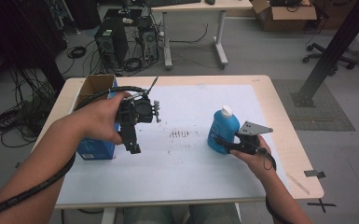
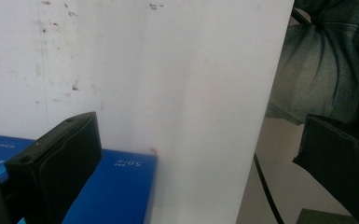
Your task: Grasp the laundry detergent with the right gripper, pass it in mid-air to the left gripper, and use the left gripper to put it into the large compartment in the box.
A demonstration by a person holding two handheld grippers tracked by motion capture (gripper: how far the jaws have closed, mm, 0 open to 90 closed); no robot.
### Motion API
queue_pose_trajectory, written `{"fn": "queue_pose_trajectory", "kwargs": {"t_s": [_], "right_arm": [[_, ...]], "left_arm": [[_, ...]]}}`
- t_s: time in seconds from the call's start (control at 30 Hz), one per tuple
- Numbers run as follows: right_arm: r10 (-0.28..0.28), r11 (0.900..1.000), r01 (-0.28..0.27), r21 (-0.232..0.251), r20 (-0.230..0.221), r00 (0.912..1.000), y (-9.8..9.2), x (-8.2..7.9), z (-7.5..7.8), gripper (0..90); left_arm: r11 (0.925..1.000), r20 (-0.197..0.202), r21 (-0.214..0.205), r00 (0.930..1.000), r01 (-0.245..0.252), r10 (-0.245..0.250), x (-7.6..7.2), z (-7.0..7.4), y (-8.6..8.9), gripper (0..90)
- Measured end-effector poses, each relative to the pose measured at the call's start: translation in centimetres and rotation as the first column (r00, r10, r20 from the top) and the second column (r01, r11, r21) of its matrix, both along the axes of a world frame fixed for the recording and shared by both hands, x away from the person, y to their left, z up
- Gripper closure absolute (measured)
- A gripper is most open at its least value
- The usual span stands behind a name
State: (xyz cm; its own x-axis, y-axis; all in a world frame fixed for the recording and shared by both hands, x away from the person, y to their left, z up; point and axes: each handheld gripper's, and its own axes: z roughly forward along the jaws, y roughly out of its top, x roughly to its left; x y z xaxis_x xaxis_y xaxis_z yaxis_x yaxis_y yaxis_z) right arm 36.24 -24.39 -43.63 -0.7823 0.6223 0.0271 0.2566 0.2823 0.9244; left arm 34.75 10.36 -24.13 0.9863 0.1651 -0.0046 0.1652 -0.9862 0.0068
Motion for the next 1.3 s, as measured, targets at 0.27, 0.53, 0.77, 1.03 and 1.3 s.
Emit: {"fn": "queue_pose_trajectory", "kwargs": {"t_s": [0.27,0.53,0.77,1.03,1.3], "right_arm": [[0.019,0.9997,-0.019,0.014,-0.014,0.9997,-0.2,-0.1,0.4,44.4],[0.084,0.9955,-0.085,0.042,0.017,0.9963,-0.4,-0.6,2.9,44.3],[0.187,0.9814,-0.188,0.039,0.033,0.9819,-0.1,-1.3,5.4,44.4],[0.314,0.9484,-0.316,0.03,0.045,0.9483,1.4,-2.2,6.5,44.4],[0.423,0.9063,-0.423,0.002,0.027,0.9059,3.3,-2.9,6.5,44.4]], "left_arm": [[0.9999,0.01,0.007,0.9999,-0.007,0.007,0.1,0.2,0.2,0.2],[1.0,0.014,0.002,0.9999,0.002,-0.002,0.1,0.7,-0.1,0.2],[0.9997,0.014,-0.012,0.9997,0.021,-0.021,0.0,1.1,-0.9,0.2],[0.9984,0.014,-0.03,0.9988,0.048,-0.047,-0.2,2.0,-1.9,0.2],[0.997,0.008,-0.039,0.9978,0.066,-0.066,-0.4,2.4,-2.4,0.2]]}}
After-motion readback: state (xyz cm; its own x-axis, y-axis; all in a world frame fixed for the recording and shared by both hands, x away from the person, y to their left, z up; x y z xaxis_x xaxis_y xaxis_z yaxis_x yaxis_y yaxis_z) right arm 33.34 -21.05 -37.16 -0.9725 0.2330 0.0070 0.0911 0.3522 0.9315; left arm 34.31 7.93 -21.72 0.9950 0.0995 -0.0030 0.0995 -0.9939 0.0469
